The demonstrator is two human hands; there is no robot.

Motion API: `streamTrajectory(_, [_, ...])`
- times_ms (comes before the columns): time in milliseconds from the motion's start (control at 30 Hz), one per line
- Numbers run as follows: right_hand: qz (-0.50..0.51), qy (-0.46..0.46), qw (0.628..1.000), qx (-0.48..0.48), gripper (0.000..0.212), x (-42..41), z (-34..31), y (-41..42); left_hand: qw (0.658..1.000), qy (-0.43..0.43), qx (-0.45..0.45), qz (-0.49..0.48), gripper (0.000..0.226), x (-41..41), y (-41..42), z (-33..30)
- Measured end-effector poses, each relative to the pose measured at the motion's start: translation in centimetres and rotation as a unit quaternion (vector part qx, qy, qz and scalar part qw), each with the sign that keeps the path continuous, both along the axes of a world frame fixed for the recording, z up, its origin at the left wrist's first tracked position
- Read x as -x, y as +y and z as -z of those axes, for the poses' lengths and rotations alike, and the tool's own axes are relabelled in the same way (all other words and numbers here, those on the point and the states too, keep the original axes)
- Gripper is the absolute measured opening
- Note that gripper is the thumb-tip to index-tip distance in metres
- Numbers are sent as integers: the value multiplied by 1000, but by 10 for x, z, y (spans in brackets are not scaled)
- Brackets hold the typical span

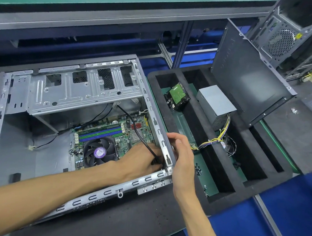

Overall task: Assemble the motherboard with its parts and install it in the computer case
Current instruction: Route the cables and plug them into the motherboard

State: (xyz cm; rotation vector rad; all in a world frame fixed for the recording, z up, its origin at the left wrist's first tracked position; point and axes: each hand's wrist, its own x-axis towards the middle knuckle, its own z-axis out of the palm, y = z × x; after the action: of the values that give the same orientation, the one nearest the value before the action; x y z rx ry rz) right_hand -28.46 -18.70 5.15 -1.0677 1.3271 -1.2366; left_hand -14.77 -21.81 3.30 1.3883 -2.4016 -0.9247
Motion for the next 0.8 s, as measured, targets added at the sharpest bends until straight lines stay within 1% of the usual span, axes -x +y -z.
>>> streamTrajectory(67, [0, 0, 1000, 0, 35, 0, 0, 0, 1000, -25, -2, -4, 31, 0, -1, 2])
streamTrajectory(233, [1, -1, 1000, 3, 35, 1, 1, 0, 1000, 2, -11, -16, 29, -1, -2, 13])
streamTrajectory(367, [1, 1, 1000, 2, 35, 1, 1, 0, 1000, -11, -6, 0, 30, -2, -2, 17])
streamTrajectory(600, [2, 3, 1000, 4, 34, 0, 1, 0, 1000, -2, 17, 13, 31, -4, -2, 15])
streamTrajectory(733, [2, 7, 1000, 1, 35, 1, 1, 0, 999, 40, 24, 10, 29, -5, -5, 14])
streamTrajectory(800, [0, 7, 1000, 3, 35, 1, 1, 0, 999, 27, 35, 19, 28, -5, -5, 16])
